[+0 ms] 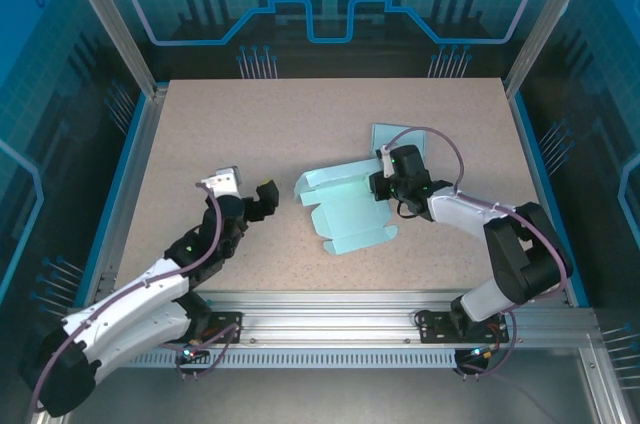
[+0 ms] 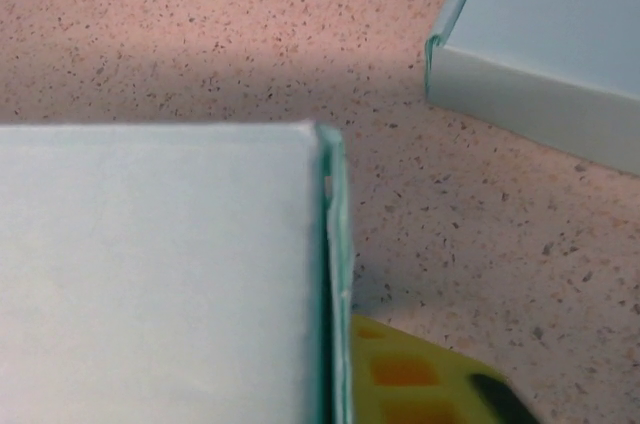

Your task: Fold the paper box

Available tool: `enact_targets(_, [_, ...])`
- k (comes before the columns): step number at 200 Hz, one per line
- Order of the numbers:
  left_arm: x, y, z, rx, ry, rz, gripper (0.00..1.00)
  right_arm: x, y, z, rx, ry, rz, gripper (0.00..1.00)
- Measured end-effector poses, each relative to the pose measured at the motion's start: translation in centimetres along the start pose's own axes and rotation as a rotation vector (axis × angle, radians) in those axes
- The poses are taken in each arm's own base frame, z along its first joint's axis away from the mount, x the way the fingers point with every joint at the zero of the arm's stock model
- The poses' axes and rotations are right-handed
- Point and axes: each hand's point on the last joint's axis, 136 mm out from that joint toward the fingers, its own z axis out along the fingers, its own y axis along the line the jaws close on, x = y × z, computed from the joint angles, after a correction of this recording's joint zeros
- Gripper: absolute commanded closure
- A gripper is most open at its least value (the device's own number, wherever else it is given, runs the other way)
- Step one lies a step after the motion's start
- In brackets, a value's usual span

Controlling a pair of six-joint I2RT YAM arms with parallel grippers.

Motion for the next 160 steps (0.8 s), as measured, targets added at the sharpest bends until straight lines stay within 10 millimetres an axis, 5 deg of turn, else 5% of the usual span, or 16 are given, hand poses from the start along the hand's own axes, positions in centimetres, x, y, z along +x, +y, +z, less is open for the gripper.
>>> enact_targets(2, [0.1,-0.1,0.1,0.004,0.004,-0.002,0.01,0.0,0.0,0.0,-0.001,0.001,0.000,1.00])
enact_targets(68, [3.9,-3.2,4.0,0.083,0.140,-0.022,0.01,0.0,-0.6,0.1,0.036,0.001,0.016,1.00])
enact_targets(160, [2.1,-8.6,7.2,0.222,0.108,-0.069,0.01,-0.3,-1.6,0.0,0.101,-0.016,0.054,1.00])
